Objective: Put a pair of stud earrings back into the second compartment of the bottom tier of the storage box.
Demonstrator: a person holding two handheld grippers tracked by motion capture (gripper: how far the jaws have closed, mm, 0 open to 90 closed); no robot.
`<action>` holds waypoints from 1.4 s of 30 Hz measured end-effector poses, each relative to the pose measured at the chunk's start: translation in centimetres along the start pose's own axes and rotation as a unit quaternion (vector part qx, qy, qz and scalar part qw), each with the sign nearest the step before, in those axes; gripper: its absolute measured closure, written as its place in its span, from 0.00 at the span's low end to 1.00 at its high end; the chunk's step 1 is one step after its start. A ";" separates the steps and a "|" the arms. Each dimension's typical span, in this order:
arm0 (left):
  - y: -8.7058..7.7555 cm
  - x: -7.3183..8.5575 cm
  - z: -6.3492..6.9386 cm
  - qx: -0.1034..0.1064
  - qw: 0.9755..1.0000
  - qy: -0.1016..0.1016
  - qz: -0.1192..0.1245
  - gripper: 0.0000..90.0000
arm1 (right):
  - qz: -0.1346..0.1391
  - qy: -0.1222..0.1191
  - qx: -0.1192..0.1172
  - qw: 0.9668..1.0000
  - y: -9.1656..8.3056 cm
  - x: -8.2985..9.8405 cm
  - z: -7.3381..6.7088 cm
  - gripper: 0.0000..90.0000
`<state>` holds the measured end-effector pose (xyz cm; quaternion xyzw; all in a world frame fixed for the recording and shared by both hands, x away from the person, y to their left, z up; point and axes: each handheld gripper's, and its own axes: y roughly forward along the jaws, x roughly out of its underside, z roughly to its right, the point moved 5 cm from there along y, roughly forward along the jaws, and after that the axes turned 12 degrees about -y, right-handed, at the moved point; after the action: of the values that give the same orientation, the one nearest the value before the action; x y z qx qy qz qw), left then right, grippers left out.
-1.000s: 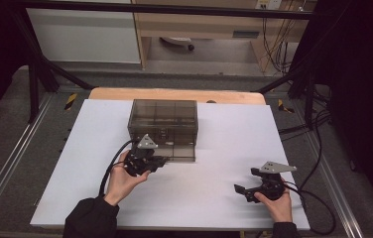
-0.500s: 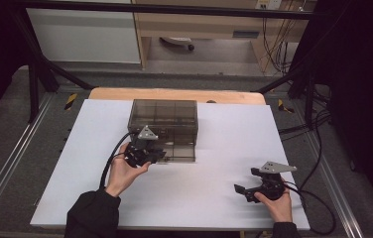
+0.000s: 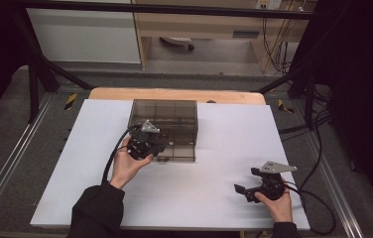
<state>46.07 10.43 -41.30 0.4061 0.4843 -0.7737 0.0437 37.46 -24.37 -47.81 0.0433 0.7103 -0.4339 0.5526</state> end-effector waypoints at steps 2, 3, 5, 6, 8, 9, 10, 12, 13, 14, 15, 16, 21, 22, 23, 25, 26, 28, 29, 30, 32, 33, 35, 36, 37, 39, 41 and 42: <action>0.2 -0.1 -0.1 -0.003 1.000 0.000 -0.001 0.88 | 0.001 0.001 -0.001 1.000 0.0 0.0 0.0 0.01; 0.3 -0.1 -0.2 -0.004 1.000 0.000 -0.001 0.88 | 0.001 0.001 -0.001 1.000 0.0 0.0 0.0 0.01; 0.5 -0.2 -0.3 -0.006 1.000 0.000 0.000 0.88 | -0.001 0.001 0.000 1.000 0.0 0.0 0.0 0.01; 0.6 -0.2 -0.4 -0.008 1.000 -0.002 0.001 0.88 | 0.000 0.001 0.000 1.000 0.0 0.0 0.0 0.01; 0.9 -0.2 -0.6 -0.012 1.000 0.000 -0.002 0.88 | 0.000 0.001 0.000 1.000 0.0 0.0 0.0 0.01; 1.1 -0.2 -0.7 -0.013 1.000 -0.001 -0.002 0.88 | 0.000 0.001 0.000 1.000 0.0 0.0 0.0 0.01; 1.2 -0.2 -0.9 -0.015 1.000 0.000 -0.003 0.88 | -0.001 0.001 -0.001 1.000 0.0 0.0 0.0 0.01; 1.6 -0.2 -1.1 -0.019 1.000 -0.001 -0.005 0.88 | -0.001 0.001 0.000 1.000 0.0 0.0 0.0 0.01; 1.7 -0.2 -1.2 -0.020 1.000 -0.002 -0.005 0.88 | -0.001 0.000 -0.001 1.000 0.0 0.0 0.0 0.01; 1.9 -0.1 -1.3 -0.021 1.000 -0.001 -0.007 0.88 | 0.000 0.001 0.000 1.000 0.0 0.0 0.0 0.01; 2.1 -0.1 -1.3 -0.023 1.000 0.000 -0.008 0.88 | 0.000 0.002 0.000 1.000 0.0 0.0 0.0 0.01; 2.2 -0.1 -1.4 -0.023 1.000 -0.001 -0.008 0.88 | 0.000 0.001 -0.001 1.000 0.0 0.0 0.0 0.01; 2.9 0.1 -1.6 -0.024 1.000 -0.005 -0.009 0.88 | 0.000 0.000 -0.001 1.000 0.0 0.0 0.0 0.01; 3.0 0.2 -1.7 -0.025 1.000 -0.005 -0.009 0.88 | 0.000 0.000 0.000 1.000 0.0 0.0 0.0 0.01; 3.2 0.3 -1.7 -0.025 1.000 -0.008 -0.009 0.88 | -0.001 0.000 -0.001 1.000 0.0 0.0 0.0 0.01; 3.5 0.5 -1.8 -0.026 1.000 -0.007 -0.010 0.88 | 0.000 0.001 -0.001 1.000 0.0 0.0 0.0 0.01; 3.6 0.6 -1.8 -0.025 1.000 -0.005 -0.011 0.88 | 0.000 0.001 0.000 1.000 0.0 0.0 0.0 0.01; 3.8 0.7 -2.0 -0.027 1.000 -0.007 -0.012 0.88 | -0.001 0.001 0.000 1.000 0.0 0.0 0.0 0.01; 4.0 0.8 -2.1 -0.028 1.000 -0.009 -0.010 0.88 | 0.000 0.000 0.000 1.000 0.0 0.0 0.0 0.01; 4.1 0.9 -2.2 -0.029 0.999 -0.010 -0.013 0.88 | 0.000 0.000 -0.001 1.000 0.0 0.0 0.0 0.01; 4.3 1.1 -2.3 -0.033 0.999 -0.008 -0.017 0.88 | -0.001 -0.001 0.000 1.000 0.0 0.0 0.0 0.01; 4.4 1.1 -2.3 -0.032 0.999 -0.009 -0.016 0.88 | -0.001 0.000 0.000 1.000 0.0 0.0 0.0 0.01; 4.5 1.2 -2.3 -0.034 0.999 -0.008 -0.017 0.88 | -0.001 0.000 0.000 1.000 0.0 0.0 0.0 0.01; 4.6 1.2 -2.4 -0.034 0.999 -0.010 -0.015 0.88 | -0.001 -0.001 0.000 1.000 0.0 0.0 0.0 0.01; 4.6 1.3 -2.4 -0.034 0.999 -0.010 -0.018 0.88 | 0.000 0.000 -0.001 1.000 0.0 0.0 0.0 0.01; 4.9 1.5 -2.5 -0.037 0.999 -0.013 -0.019 0.88 | 0.000 0.000 0.000 1.000 0.0 0.0 0.0 0.01; 5.1 1.7 -2.6 -0.037 0.999 -0.014 -0.021 0.88 | 0.000 0.000 -0.001 1.000 0.0 0.0 0.0 0.01; 5.1 1.8 -2.6 -0.038 0.999 -0.014 -0.022 0.88 | 0.000 0.000 0.000 1.000 0.0 0.0 0.0 0.01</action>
<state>48.75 10.36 -46.69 0.3821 0.5213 -0.7615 0.0487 37.45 -24.37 -47.81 0.0431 0.7105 -0.4335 0.5526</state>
